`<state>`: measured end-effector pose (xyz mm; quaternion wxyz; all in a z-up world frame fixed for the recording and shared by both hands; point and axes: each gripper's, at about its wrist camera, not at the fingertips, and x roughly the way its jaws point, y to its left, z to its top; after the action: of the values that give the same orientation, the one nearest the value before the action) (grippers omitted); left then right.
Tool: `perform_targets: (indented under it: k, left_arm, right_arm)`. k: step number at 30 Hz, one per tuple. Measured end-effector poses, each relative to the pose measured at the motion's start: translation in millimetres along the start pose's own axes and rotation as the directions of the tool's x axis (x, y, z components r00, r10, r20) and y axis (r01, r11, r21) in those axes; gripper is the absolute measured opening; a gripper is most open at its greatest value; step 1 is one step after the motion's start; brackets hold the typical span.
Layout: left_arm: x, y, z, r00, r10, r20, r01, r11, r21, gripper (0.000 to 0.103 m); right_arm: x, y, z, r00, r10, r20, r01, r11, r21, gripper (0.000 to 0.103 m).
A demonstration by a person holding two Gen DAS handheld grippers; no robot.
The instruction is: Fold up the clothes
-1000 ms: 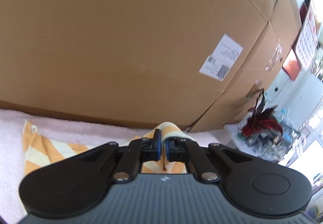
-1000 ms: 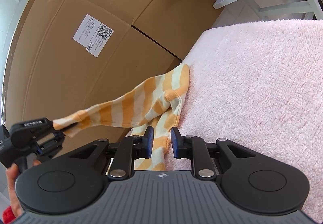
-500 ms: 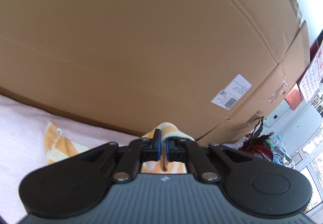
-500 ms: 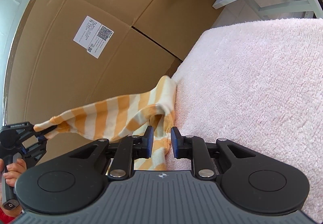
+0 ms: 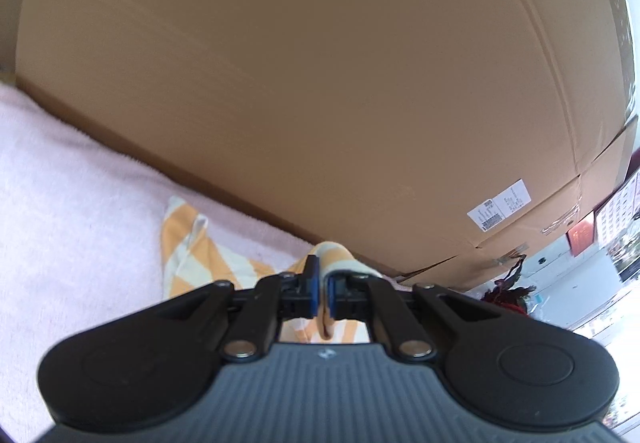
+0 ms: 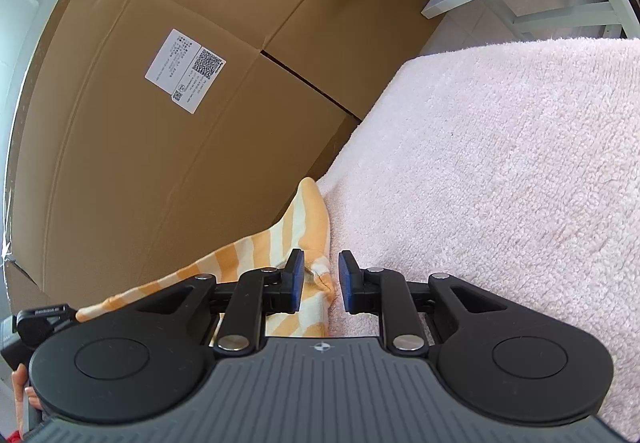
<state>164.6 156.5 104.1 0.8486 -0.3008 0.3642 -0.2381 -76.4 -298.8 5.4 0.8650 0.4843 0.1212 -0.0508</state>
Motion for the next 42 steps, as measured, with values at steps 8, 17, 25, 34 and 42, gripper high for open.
perform_targets:
  k: [8,17,25,34,42]
  left_arm:
    - [-18,40,-16,0.999,0.028,-0.025,-0.030,0.998,-0.054,0.000]
    - [1,120,-29,0.981,0.164,-0.102,-0.182,0.961,-0.208,0.022]
    - [-25,151,-36,0.975,0.219,-0.040,-0.223,0.968,-0.116,0.045]
    - [-22,112,-59,0.992,0.093,-0.088,-0.086,0.993,0.083,0.047]
    - [-13,74,-70,0.995,0.063,-0.075,-0.050,0.985,0.168,0.049]
  right_arm:
    - [-1,-1,0,1.000,0.003,0.002,-0.003,1.000,0.003,0.019]
    - [-2,-1,1,1.000,0.004,0.005,-0.004,1.000,0.004,0.019]
    - [-3,-1,2,1.000,0.009,0.006,-0.009,1.000,0.005,0.020]
    - [-5,-1,3,1.000,0.011,0.009,-0.011,1.000,0.007,0.020]
    - [-6,0,4,1.000,0.013,0.012,-0.013,1.000,0.011,0.020]
